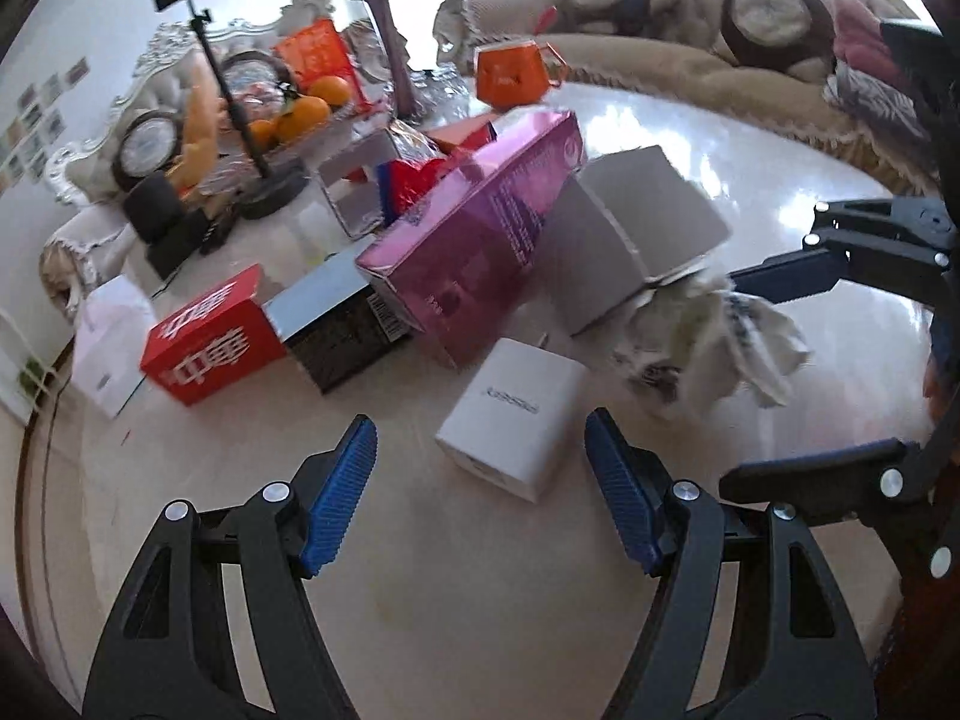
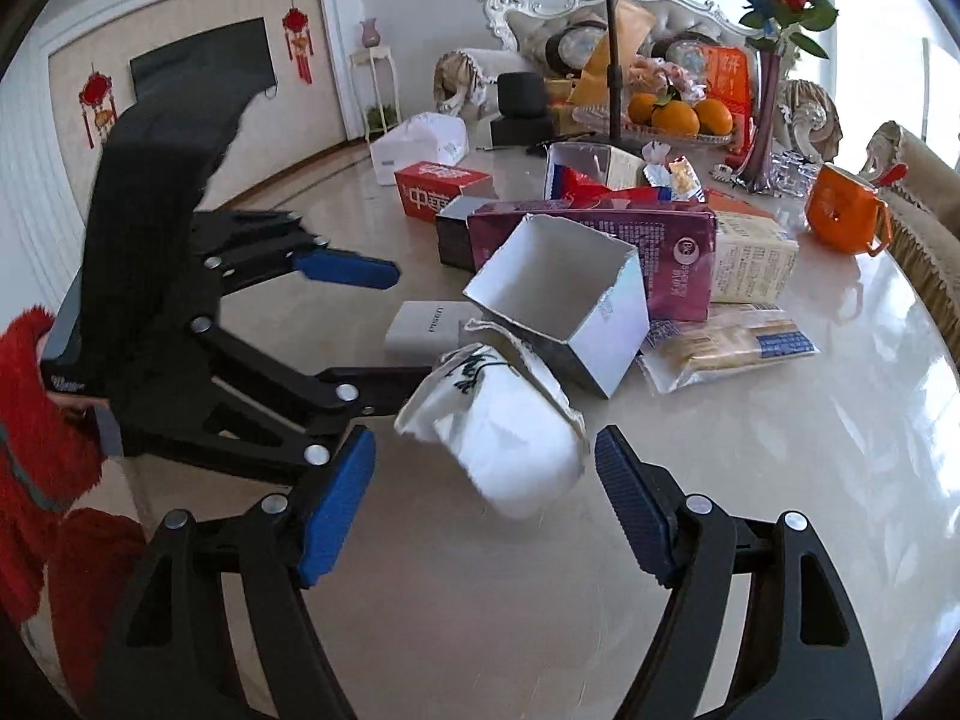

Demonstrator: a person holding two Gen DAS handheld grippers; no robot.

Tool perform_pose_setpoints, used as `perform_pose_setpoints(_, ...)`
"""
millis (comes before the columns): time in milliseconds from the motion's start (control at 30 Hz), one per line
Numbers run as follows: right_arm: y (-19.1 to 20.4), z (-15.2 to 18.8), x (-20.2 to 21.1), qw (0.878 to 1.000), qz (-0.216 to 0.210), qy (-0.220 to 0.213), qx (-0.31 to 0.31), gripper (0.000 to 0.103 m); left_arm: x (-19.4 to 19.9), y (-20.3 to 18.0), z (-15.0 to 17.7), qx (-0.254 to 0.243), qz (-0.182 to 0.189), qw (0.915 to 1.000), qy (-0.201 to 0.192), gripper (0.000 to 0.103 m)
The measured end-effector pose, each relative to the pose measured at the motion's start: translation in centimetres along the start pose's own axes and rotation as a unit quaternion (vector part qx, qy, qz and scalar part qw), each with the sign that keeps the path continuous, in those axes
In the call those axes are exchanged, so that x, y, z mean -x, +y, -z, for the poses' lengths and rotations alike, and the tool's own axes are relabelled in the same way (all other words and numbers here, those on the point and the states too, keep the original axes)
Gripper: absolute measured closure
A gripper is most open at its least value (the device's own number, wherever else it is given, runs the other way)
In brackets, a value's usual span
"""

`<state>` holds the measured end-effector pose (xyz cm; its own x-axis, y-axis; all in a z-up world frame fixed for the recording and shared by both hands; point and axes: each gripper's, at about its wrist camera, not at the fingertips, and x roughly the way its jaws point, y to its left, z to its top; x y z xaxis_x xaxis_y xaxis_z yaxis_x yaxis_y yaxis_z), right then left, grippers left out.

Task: Collect trash
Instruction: 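Grasp the white charger with the left tool while the right tool grasps the white paper, then drop the white charger and white paper into the wastebasket from both tools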

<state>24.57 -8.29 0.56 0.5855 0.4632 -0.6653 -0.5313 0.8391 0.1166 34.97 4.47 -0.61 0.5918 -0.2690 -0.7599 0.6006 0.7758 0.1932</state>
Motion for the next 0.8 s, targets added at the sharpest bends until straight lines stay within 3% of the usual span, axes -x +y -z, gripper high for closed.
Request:
perform_pose_setpoints(67, -0.4, -0.2, -0.3, 1.000, -0.006, 0.004, -0.004, 0.040, -0.4, 0.2, -0.3, -0.004, 0.005, 1.0000, 0.000, 0.032)
perform_pose_setpoints(133, -0.9, -0.5, -1.1, 0.999, -0.022, 0.021, -0.016, 0.055, -0.7, 0.6, -0.5, 0.001, 0.021, 0.9998, 0.001, 0.032)
perform_pose_setpoints(167, -1.1, -0.5, -1.4, 0.999, -0.032, 0.030, -0.022, 0.056, -0.8, 0.7, -0.6, 0.006, 0.027, 0.9996, 0.004, 0.033)
perform_pose_setpoints(267, -1.3, -0.5, -1.5, 0.998, -0.050, 0.036, -0.031, 0.068, -1.0, 0.4, -0.8, 0.014, 0.051, 0.9985, 0.012, 0.057)
perform_pose_setpoints(333, -1.6, -0.3, -1.2, 0.997, -0.057, 0.033, -0.040, 0.073, -1.0, 0.3, -0.8, 0.031, 0.048, 0.9983, 0.015, 0.058)
perform_pose_setpoints(567, -2.2, 1.2, 1.2, 0.992, -0.099, 0.008, -0.084, 0.074, 0.1, 0.6, 0.1, 0.095, 0.033, 0.9949, 0.010, 0.060)
perform_pose_setpoints(667, -2.1, 1.6, 2.9, 0.989, -0.116, -0.006, -0.094, 0.074, 2.1, 0.7, 1.2, 0.126, 0.036, 0.9912, -0.012, 0.061)
perform_pose_setpoints(800, -2.0, 2.7, 6.2, 0.986, -0.127, -0.038, -0.102, 0.074, 5.4, -0.8, 2.9, 0.128, 0.039, 0.9903, -0.037, 0.062)
